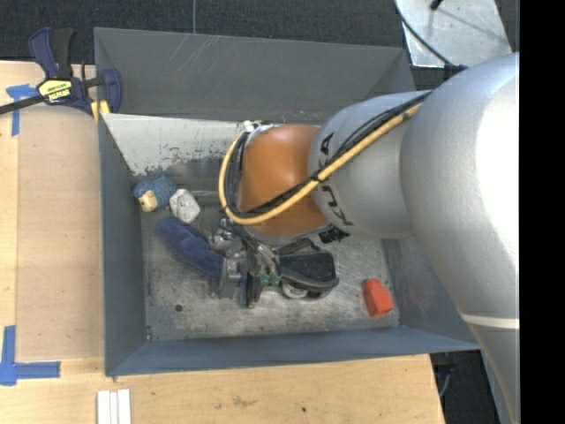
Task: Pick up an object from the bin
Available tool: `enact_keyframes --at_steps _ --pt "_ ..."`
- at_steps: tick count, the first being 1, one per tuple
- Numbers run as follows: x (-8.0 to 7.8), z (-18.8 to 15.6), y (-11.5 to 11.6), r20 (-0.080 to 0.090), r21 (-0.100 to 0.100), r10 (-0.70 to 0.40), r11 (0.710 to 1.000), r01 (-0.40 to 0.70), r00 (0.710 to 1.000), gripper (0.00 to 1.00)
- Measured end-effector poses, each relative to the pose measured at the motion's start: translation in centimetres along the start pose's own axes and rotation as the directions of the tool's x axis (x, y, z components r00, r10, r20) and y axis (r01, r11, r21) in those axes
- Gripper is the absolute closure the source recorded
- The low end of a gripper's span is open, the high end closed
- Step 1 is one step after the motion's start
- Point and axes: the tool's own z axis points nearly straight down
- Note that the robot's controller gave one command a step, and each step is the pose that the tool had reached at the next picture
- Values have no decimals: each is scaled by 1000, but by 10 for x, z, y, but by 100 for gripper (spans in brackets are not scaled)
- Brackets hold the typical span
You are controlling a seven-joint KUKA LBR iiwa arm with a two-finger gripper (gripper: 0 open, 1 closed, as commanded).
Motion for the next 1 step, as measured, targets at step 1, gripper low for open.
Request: enact_keyframes --at_steps 1 --pt "12 -144 10 -28 1 -169 986 169 985 100"
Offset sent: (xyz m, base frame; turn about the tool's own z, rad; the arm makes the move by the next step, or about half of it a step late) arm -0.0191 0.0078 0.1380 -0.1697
